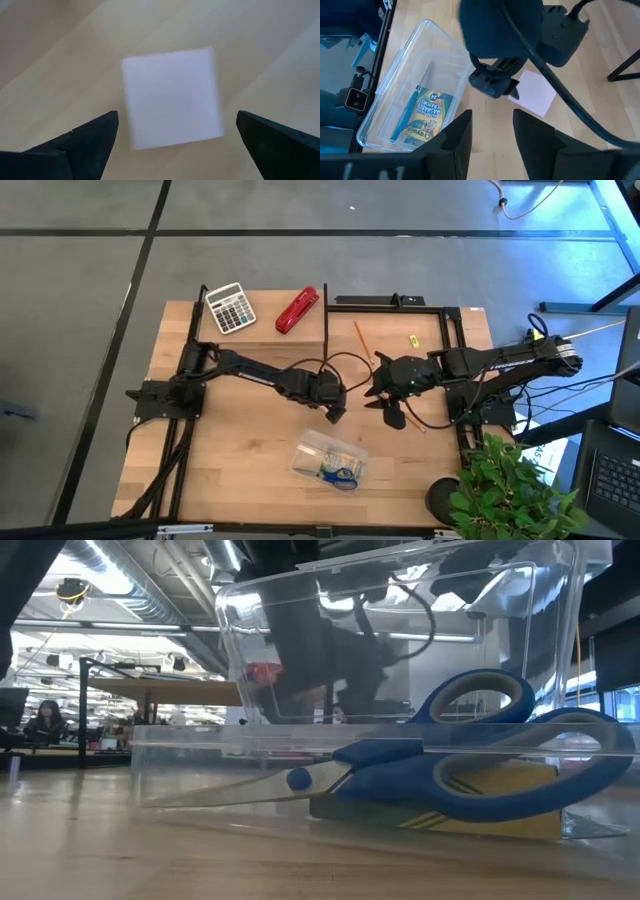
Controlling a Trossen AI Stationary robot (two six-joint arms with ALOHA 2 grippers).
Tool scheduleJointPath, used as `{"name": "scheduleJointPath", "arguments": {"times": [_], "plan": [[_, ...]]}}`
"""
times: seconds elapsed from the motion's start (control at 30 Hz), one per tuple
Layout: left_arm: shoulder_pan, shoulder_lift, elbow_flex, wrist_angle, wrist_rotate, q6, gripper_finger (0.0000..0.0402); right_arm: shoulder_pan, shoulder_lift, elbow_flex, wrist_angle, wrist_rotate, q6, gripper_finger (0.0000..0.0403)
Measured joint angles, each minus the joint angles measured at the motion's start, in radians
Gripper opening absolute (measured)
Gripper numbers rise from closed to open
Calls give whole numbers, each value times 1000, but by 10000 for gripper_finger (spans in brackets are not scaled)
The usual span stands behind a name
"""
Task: Pack school essentials
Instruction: Put the pink sticky note into the transparent supply box
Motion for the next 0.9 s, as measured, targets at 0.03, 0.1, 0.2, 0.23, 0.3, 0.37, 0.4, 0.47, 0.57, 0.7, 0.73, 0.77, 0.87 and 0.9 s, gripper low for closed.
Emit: {"name": "scheduleJointPath", "arguments": {"times": [0.03, 0.1, 0.2, 0.23, 0.3, 0.37, 0.4, 0.47, 0.57, 0.7, 0.73, 0.77, 0.87, 0.9], "plan": [[1, 6, -1, -6, -1, 0, 400, 0, 0, 0, 0, 0, 1, 145], [2, 22, 0, 20, 0, 0, 400, 0, 0, 0, 0, 0, 0, 145], [1, 33, 0, 29, 7, 0, 400, 0, 0, 0, 1, 0, 1, 145], [0, 35, 0, 31, 10, 0, 400, 0, 0, 0, -1, 0, 1, 145], [-1, 35, -1, 30, 12, 3, 400, 0, 0, 0, 1, 0, 0, 145], [-1, 35, -1, 38, 9, 16, 400, 0, 0, 0, -2, 0, 0, 145], [-1, 35, -1, 38, 6, 16, 400, 0, 0, 0, -1, 0, 1, 145], [-1, 35, -1, 38, 5, 17, 400, 0, 0, 0, 0, 0, 0, 145], [-1, 52, 0, 49, 9, 18, 400, 0, 0, 0, 0, 0, 1, 145], [-2, 68, 0, 70, 25, 19, 400, 0, 0, 0, -1, 0, 0, 145], [-3, 68, -1, 68, 27, 19, 400, 0, 0, 0, -1, 0, 1, 145], [-5, 68, -1, 70, 28, 19, 400, 0, 0, 0, 0, 0, 1, 145], [-6, 68, -1, 68, 22, 19, 400, 0, 0, 0, -1, 0, -1, 145], [-6, 68, -1, 68, 21, 19, 400, 0, 0, 0, -1, 0, 0, 145]]}}
